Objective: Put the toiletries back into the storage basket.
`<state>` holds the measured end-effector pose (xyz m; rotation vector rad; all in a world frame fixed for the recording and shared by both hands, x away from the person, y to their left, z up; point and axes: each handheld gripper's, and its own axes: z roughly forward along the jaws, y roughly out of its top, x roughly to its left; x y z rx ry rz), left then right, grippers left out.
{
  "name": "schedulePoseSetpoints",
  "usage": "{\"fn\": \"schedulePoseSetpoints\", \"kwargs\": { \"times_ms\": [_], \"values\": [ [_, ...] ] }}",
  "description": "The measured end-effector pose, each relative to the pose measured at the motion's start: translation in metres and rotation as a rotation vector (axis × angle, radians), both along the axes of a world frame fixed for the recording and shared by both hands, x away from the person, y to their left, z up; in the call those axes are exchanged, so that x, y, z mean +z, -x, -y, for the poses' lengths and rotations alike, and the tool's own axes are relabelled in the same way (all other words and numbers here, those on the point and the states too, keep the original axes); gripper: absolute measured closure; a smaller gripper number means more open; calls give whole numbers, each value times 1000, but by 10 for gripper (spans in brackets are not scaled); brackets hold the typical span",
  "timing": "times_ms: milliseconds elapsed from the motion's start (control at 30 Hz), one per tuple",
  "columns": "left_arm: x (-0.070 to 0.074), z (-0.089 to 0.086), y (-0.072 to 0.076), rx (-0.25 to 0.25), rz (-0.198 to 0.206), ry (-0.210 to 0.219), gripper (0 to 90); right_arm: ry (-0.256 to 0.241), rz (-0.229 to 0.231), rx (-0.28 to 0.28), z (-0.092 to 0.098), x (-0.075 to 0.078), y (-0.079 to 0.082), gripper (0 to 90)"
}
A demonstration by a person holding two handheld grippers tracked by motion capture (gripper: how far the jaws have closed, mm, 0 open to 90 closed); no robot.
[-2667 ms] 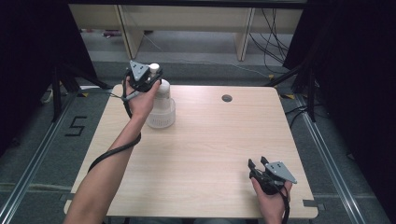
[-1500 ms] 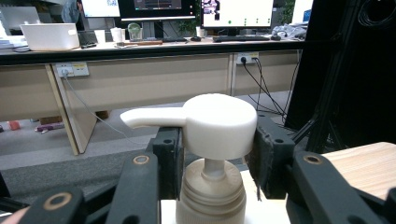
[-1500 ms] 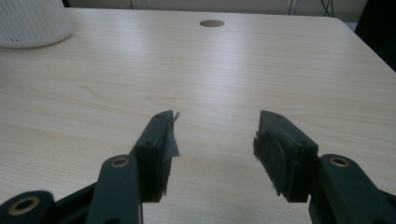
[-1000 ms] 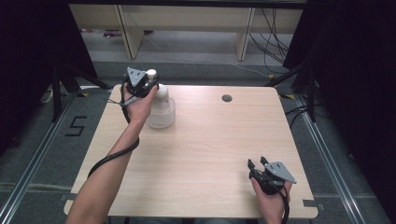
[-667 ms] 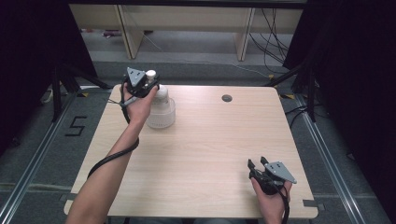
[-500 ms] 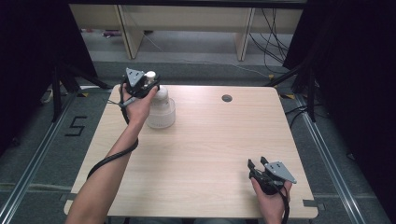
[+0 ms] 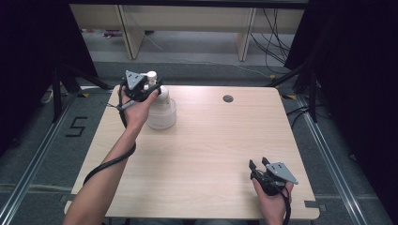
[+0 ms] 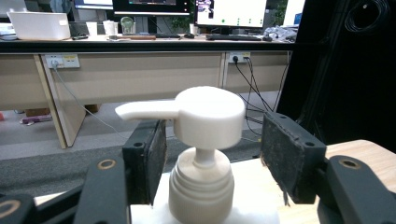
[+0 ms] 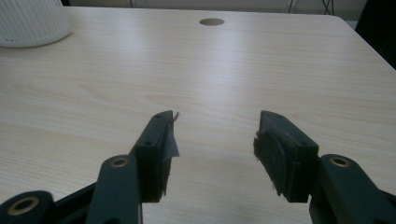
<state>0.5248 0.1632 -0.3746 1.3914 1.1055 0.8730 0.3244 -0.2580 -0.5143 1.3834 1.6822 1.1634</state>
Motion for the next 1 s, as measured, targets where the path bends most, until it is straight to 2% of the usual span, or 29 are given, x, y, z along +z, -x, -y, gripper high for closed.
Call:
{"fn": "schedulePoseSetpoints", "kwargs": {
  "times_ms": [167, 200, 267, 367, 400, 433, 700, 733, 800, 867, 900, 933, 1000],
  "values": [
    [-1, 0, 7, -8, 1, -14, 397, 0, 1, -1, 0, 0, 0, 472],
    [-2, 0, 10, -9, -1, -14, 396, 17, 7, 0, 1, 0, 0, 472],
    [-3, 0, 13, -13, -3, -16, 395, 19, 8, 0, 2, 0, 0, 472],
    [-3, -1, 20, -18, -4, -12, 392, 0, -1, 1, 0, 0, 0, 472],
    [-4, -2, 21, -18, -5, -15, 392, -21, -7, -14, -2, 0, 1, 472],
    [-4, -2, 23, -20, -8, -13, 392, 17, 3, 4, 2, 0, 0, 472],
    [-10, -6, 39, -38, -5, -23, 392, 18, 6, 7, 2, 0, 0, 472],
    [-11, -7, 41, -41, -6, -22, 393, -19, -9, -5, -1, 0, 1, 472],
    [-14, -9, 47, -45, -6, -24, 392, 9, 3, 8, 2, 0, 1, 472],
    [-19, -12, 54, -54, -9, -25, 391, 14, 4, 8, 2, 1, 0, 472],
    [-21, -13, 57, -56, -6, -28, 391, -29, -19, -7, -2, 1, 2, 472],
    [-22, -14, 59, -57, -8, -31, 391, 11, 4, 0, 1, 1, 1, 471],
    [-25, -17, 64, -60, -13, -28, 391, 11, 5, 0, 1, 1, 1, 472]
  ]
}}
